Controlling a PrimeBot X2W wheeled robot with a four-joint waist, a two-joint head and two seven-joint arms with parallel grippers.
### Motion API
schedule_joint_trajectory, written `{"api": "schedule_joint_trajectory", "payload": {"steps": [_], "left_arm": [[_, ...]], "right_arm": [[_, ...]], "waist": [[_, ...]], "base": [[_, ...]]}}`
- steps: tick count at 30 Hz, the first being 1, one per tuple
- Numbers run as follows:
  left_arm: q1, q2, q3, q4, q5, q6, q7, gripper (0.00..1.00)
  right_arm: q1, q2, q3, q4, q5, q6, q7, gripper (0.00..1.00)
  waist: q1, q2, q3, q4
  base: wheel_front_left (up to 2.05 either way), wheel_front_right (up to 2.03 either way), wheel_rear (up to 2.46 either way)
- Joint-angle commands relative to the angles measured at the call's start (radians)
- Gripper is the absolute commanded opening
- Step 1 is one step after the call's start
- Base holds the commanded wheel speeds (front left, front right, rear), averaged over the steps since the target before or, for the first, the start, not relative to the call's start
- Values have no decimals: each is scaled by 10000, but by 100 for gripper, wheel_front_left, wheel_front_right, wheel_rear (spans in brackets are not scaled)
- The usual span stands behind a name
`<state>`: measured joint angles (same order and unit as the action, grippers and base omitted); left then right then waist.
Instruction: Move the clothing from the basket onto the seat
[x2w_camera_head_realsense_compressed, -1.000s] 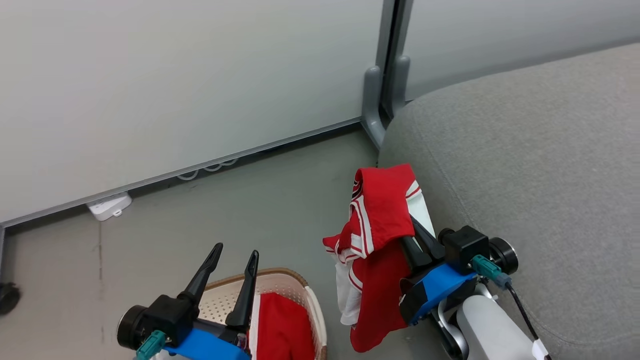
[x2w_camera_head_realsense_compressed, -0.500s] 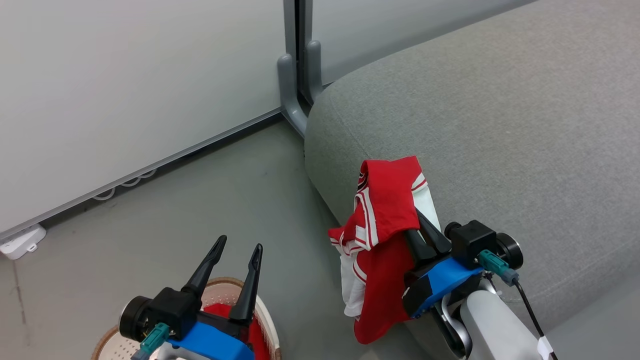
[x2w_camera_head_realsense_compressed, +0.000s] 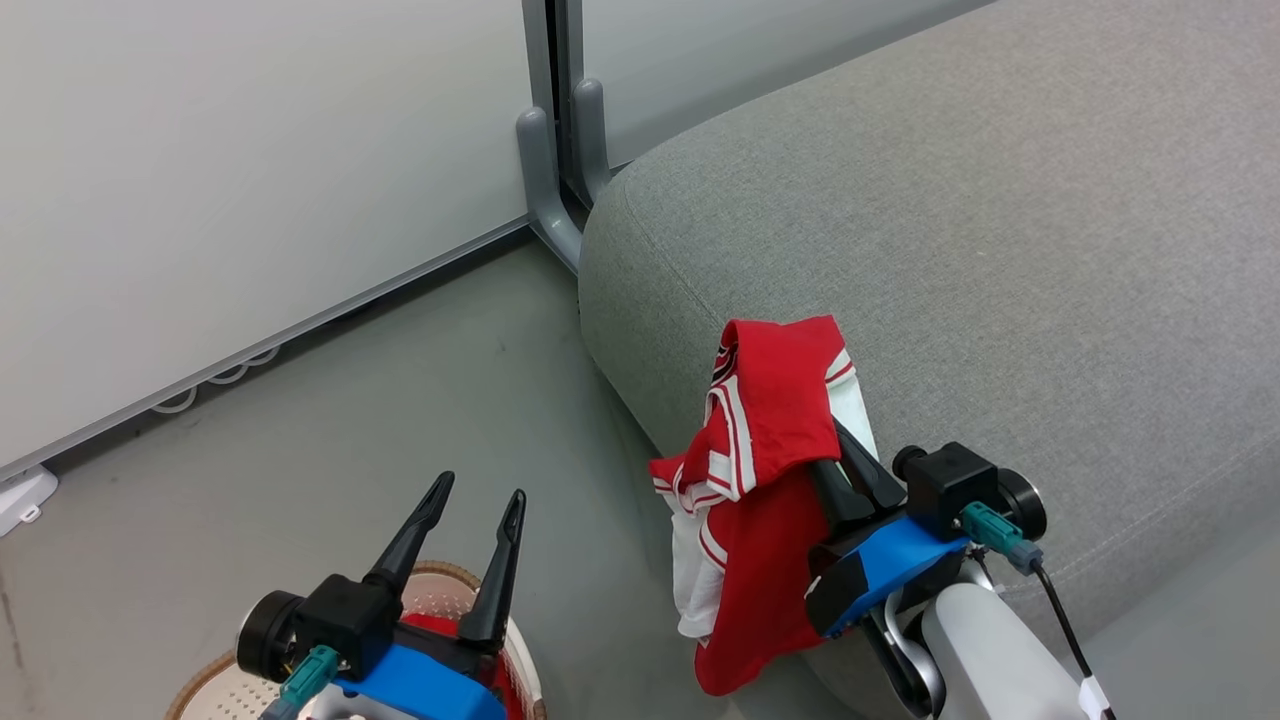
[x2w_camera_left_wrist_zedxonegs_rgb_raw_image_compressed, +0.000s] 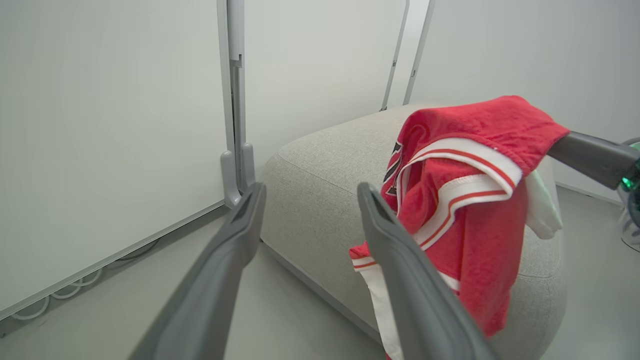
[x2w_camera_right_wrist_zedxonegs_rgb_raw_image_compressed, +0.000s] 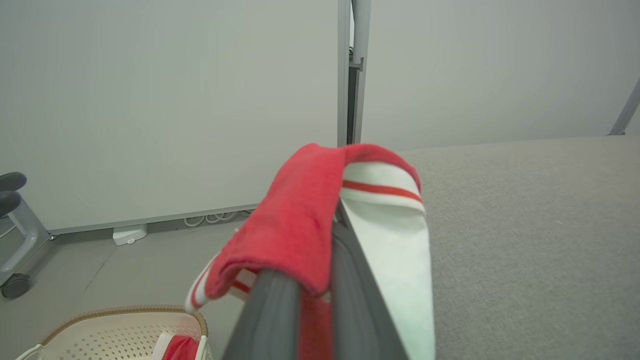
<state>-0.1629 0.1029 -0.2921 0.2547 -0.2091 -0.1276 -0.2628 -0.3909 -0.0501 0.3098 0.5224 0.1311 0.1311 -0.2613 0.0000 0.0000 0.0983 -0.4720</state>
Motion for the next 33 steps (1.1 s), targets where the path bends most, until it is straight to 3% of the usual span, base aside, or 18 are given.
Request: {"api": "schedule_joint_trajectory", "payload": {"steps": [1, 11, 18, 28, 33], "left_arm": [[-58, 75, 30, 0, -32, -38, -30, 100], [-280, 169, -50, -54, 27, -39, -30, 100], [-751, 328, -225, -238, 93, -39, -30, 100], [-2219, 812, -1098, -692, 284, -39, -30, 100], [-2992, 1001, -1513, -895, 321, -39, -30, 100]], "right_arm": [[57, -3, -33, -63, 11, -7, -55, 0], [-570, -3, -551, 86, -173, -7, -55, 0], [-2190, -112, -2114, 37, -747, -8, 625, 0], [-4789, -2245, -5395, -1373, -655, -8, 2168, 0], [-5479, -3028, -7027, -1520, -809, -8, 2722, 0]], "waist": [[0, 0, 24, 6], [0, 0, 463, 128], [0, 0, 1419, 555], [0, 0, 3726, 1900], [0, 0, 4664, 2546]], "base": [[0, 0, 0], [0, 0, 0], [0, 0, 0], [0, 0, 0], [0, 0, 0]]}}
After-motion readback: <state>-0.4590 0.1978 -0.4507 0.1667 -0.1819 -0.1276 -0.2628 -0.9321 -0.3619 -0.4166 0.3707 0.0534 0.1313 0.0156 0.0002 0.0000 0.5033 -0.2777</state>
